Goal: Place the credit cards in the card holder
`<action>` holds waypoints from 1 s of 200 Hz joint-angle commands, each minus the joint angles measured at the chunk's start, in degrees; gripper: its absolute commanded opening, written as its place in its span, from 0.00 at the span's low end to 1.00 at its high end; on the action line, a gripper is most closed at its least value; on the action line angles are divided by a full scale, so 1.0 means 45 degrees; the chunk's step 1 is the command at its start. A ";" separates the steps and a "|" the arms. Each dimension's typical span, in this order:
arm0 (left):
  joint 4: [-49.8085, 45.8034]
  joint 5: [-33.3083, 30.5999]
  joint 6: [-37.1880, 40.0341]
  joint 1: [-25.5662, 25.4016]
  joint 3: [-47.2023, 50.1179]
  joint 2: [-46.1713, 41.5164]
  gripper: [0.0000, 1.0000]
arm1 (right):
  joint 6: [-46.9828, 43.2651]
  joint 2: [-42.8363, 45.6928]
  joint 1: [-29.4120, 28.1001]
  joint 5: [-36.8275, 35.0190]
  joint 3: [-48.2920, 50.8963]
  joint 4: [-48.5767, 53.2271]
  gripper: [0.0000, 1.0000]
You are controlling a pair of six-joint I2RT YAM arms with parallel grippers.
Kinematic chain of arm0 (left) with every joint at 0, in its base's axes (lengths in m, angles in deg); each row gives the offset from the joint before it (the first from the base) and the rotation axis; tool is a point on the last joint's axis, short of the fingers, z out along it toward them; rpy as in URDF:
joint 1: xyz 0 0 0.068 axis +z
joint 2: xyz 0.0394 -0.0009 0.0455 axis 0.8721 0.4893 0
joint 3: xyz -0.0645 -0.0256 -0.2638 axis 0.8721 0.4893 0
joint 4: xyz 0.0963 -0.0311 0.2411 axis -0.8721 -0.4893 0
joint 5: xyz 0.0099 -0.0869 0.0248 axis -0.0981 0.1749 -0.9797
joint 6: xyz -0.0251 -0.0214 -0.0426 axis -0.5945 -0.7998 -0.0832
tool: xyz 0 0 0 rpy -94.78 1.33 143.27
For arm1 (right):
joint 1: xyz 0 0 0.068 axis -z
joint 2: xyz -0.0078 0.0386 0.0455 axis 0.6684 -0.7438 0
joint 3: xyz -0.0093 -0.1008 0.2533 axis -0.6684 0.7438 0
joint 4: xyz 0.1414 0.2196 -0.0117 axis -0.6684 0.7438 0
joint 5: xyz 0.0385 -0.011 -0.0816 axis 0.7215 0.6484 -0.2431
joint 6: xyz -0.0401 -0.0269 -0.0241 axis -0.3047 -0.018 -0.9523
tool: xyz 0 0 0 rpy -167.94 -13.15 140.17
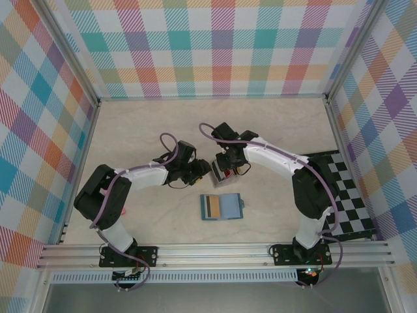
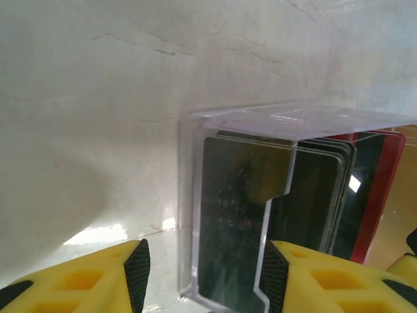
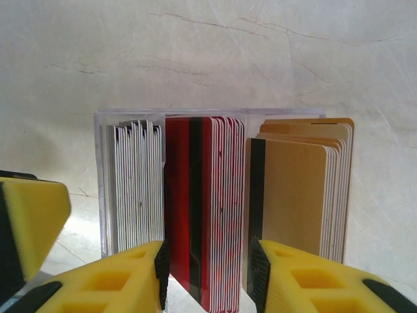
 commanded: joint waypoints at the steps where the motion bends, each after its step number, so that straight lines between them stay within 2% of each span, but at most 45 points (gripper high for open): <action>1: 0.0660 0.0491 -0.0159 0.0105 -0.0447 0.0361 0.52 | -0.0259 -0.0052 0.0017 -0.0130 -0.0469 0.0386 0.40; 53: 0.0613 0.0470 -0.0163 0.0125 -0.0873 0.1267 0.50 | -0.0039 -0.0029 0.0096 0.0260 -0.0257 0.0084 0.40; 108: 0.0498 0.0390 -0.0084 0.0125 -0.0537 0.1599 0.34 | -0.0478 -0.0358 0.0085 0.0208 -0.0230 0.0067 0.40; 152: 0.0272 0.0330 0.0123 0.0125 -0.0507 0.1504 0.32 | -0.0924 -0.0880 0.0097 -0.0308 -0.0388 0.0199 0.41; 200: 0.0287 0.0379 0.0170 0.0125 -0.0453 0.1518 0.32 | -0.1199 -0.0844 0.0036 -0.1604 -0.0449 0.0370 0.40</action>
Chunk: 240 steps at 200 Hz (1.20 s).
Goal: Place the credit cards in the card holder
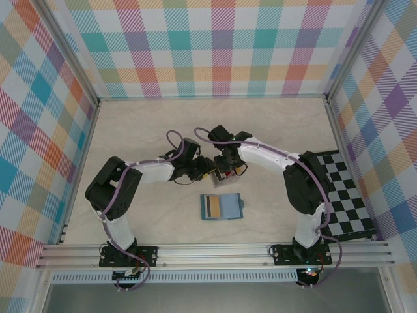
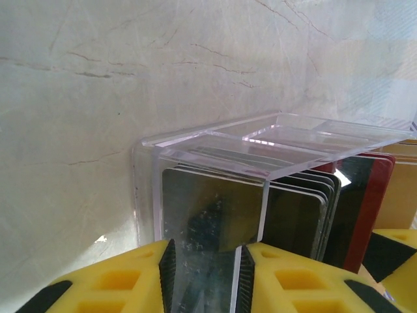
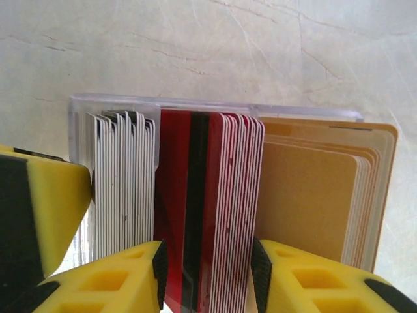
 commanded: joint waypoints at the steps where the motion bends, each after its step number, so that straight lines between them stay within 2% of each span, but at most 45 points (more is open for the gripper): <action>1: -0.0673 -0.0252 0.0182 0.0105 0.0227 0.0263 0.32 | -0.0359 -0.0042 0.0041 -0.0886 -0.0279 0.0290 0.40; 32: -0.0752 -0.0262 0.0239 0.0107 0.0265 0.0227 0.31 | -0.0520 0.0048 0.0030 -0.1062 -0.0420 0.0439 0.37; 157: -0.0720 -0.0189 0.0278 0.0104 0.0349 0.0284 0.30 | -0.0579 0.0051 0.0022 -0.1002 -0.0612 0.0639 0.11; 240: -0.0739 -0.0169 0.0293 0.0098 0.0402 0.0284 0.29 | -0.0373 0.0129 0.0115 -0.0742 -0.0717 0.0812 0.04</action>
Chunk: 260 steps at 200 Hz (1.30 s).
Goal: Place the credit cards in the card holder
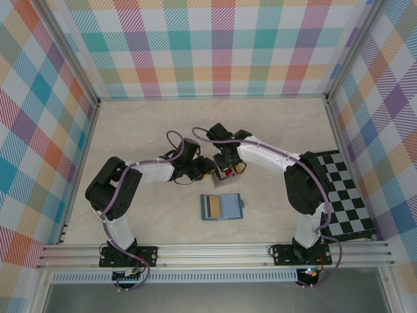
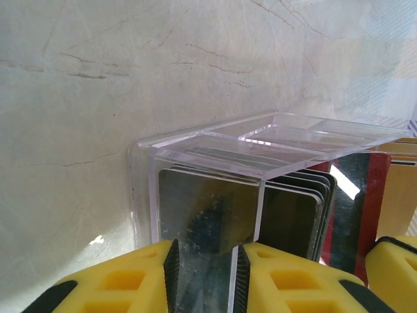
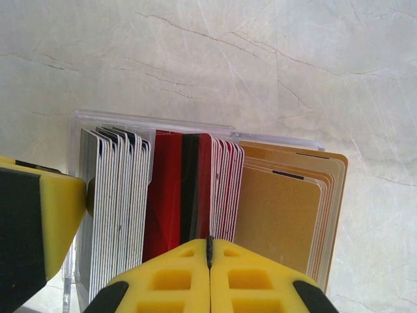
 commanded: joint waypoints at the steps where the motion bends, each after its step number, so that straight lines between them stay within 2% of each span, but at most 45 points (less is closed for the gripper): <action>1: -0.0836 -0.0213 0.0247 0.0102 0.0371 0.0285 0.29 | 0.0161 0.0129 0.0219 -0.0209 -0.0295 0.0629 0.03; 62: -0.0914 -0.0174 0.0298 0.0092 0.0304 0.0304 0.29 | 0.0738 0.0763 0.0299 0.1382 -0.0213 0.0611 0.00; 147: -0.0915 -0.0058 0.0386 0.0090 0.0304 0.0095 0.30 | 0.1205 0.1441 0.0437 0.2199 -0.0005 0.0552 0.00; 260: -0.0953 -0.0202 0.0694 0.0105 0.0206 -0.1437 0.49 | 0.1815 0.2093 0.0922 0.3065 0.0294 0.0104 0.00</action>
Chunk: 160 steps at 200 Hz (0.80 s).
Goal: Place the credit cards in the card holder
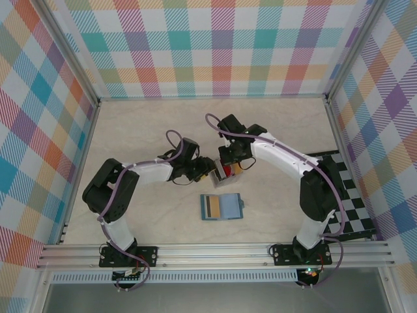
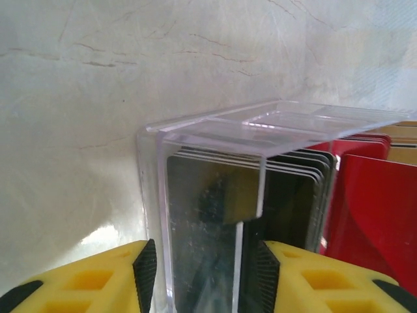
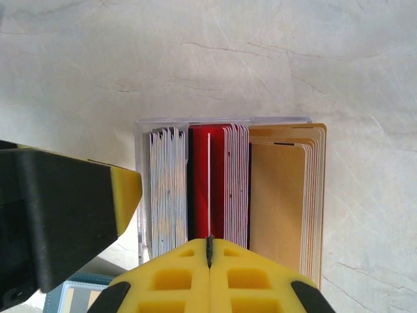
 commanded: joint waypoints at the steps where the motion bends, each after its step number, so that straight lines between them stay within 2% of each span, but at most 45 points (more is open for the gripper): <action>1: -0.0249 -0.0212 0.0206 0.0090 0.0192 -0.0906 0.50 | 0.0279 0.0539 0.0151 0.0494 0.0134 -0.0120 0.00; 21: -0.0170 -0.0257 0.0172 0.0100 0.0251 -0.1360 0.54 | 0.0417 0.0897 0.0294 0.0856 0.0304 -0.0370 0.00; 102: 0.0268 -0.0133 -0.0542 0.0205 0.0296 -0.1940 0.57 | 0.0656 0.1168 0.0679 0.1688 0.0399 -0.0559 0.00; 160: 0.4484 0.1315 -0.3125 0.0918 0.1442 -0.1607 0.67 | 0.1210 0.2118 0.0823 0.2851 0.0637 -0.0779 0.00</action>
